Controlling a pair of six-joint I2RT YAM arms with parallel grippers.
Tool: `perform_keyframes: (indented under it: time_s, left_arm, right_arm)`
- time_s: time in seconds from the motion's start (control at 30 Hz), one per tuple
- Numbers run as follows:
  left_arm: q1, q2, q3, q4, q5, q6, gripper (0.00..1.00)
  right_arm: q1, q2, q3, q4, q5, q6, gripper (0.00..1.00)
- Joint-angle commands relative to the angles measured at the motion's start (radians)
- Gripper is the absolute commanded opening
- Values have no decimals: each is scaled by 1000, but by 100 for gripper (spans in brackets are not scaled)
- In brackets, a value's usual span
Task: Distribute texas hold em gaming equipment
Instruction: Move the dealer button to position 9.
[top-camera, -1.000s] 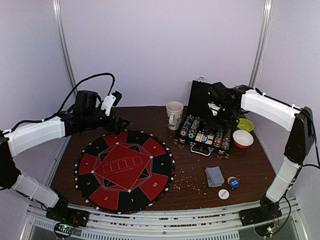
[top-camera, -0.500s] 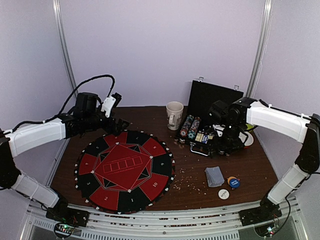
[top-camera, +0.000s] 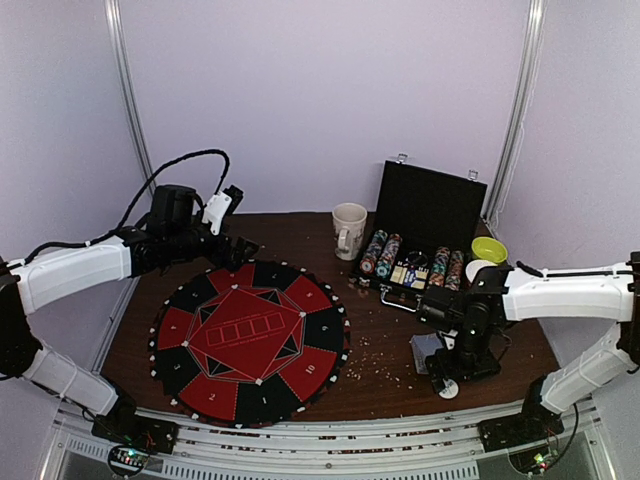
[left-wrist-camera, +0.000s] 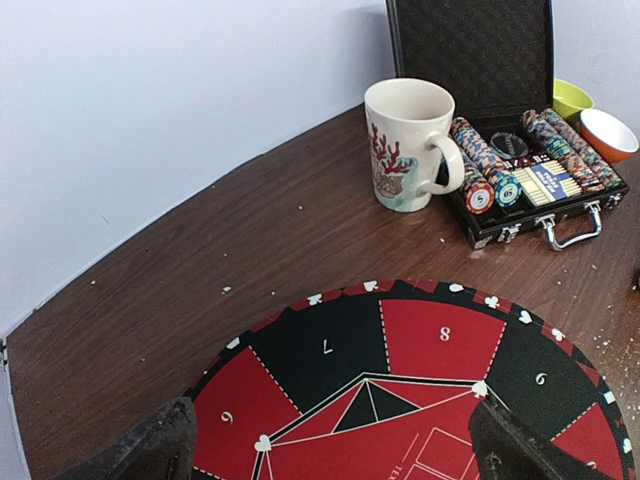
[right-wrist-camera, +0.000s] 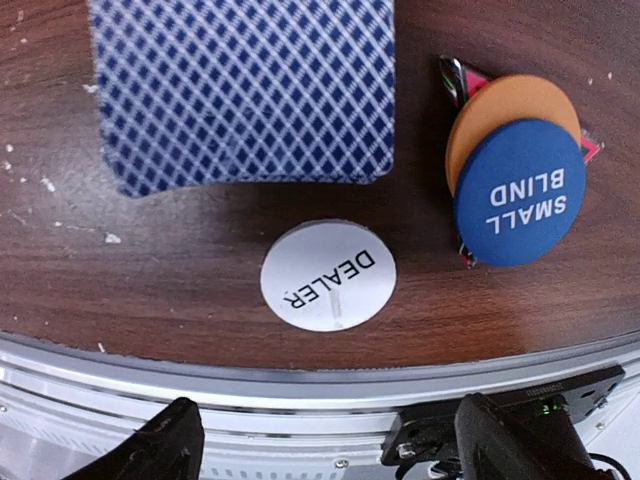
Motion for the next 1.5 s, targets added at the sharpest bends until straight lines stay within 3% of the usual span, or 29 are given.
perform_keyframes:
  time_s: [0.0, 0.33, 0.73, 1.0, 1.47]
  left_arm:
    - [-4, -7, -13, 52, -7, 6, 98]
    - [-4, -10, -18, 58, -7, 7, 98]
    - [-4, -5, -20, 62, 0, 12, 98]
    - [-4, -6, -20, 63, 0, 12, 98]
    - [-4, -13, -23, 65, 1, 18, 98]
  right_arm:
    - [9, -34, -84, 94, 8, 93, 86]
    - [2, 25, -149, 239, -31, 61, 76]
    - [-38, 61, -145, 193, 39, -3, 70]
    - [-45, 57, -153, 258, 47, -34, 62]
    - [-50, 42, -200, 285, 23, -36, 61]
